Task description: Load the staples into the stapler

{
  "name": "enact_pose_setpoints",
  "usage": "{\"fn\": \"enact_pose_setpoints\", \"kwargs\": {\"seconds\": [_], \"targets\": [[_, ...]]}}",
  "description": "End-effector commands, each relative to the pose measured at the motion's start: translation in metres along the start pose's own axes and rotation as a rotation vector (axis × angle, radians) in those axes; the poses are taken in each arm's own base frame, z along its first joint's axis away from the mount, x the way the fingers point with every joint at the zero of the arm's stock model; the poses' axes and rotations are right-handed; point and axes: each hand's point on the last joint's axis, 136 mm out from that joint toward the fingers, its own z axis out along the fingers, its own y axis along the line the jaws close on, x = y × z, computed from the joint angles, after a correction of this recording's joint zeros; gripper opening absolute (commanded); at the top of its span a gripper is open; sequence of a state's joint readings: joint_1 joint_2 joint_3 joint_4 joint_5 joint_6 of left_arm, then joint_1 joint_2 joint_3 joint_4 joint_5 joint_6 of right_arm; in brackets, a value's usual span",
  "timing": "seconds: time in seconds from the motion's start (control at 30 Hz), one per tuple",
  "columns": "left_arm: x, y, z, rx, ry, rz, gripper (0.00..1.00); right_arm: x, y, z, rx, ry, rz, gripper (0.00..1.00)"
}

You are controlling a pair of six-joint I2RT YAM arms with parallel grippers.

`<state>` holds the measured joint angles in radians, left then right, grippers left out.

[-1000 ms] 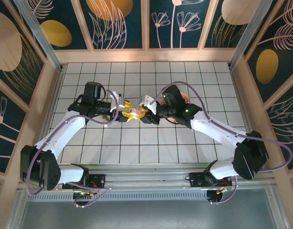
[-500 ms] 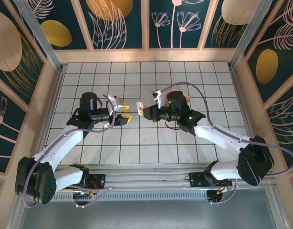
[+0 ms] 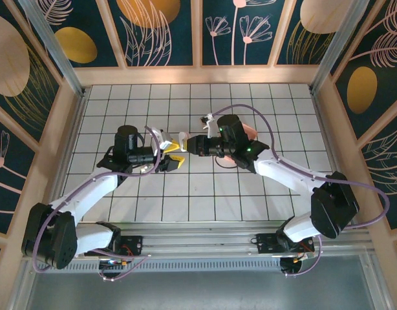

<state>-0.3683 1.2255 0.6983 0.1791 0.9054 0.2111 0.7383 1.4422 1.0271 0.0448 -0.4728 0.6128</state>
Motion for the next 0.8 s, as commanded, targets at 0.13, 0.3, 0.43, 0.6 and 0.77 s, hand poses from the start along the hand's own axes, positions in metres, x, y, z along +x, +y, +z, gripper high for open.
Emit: {"fn": "enact_pose_setpoints", "kwargs": {"seconds": [0.13,0.3,0.43,0.6,0.77], "targets": [[-0.016,0.017,0.004,-0.071,-0.059,-0.065,0.58,-0.006,0.014,-0.002,-0.045,0.001,0.012,0.0],[-0.017,0.03,0.004,-0.13,-0.057,-0.086,0.55,-0.005,0.019,-0.004,-0.055,0.0,0.008,0.0],[-0.015,0.036,0.003,-0.169,-0.031,-0.074,0.53,-0.003,0.02,-0.007,-0.061,0.0,0.011,0.0],[-0.01,0.049,-0.002,-0.261,-0.003,-0.071,0.5,0.001,0.02,-0.01,-0.064,0.015,0.023,0.0],[-0.012,0.065,-0.008,-0.359,0.01,-0.077,0.48,0.011,0.019,-0.015,-0.061,0.038,0.045,0.0]]}}
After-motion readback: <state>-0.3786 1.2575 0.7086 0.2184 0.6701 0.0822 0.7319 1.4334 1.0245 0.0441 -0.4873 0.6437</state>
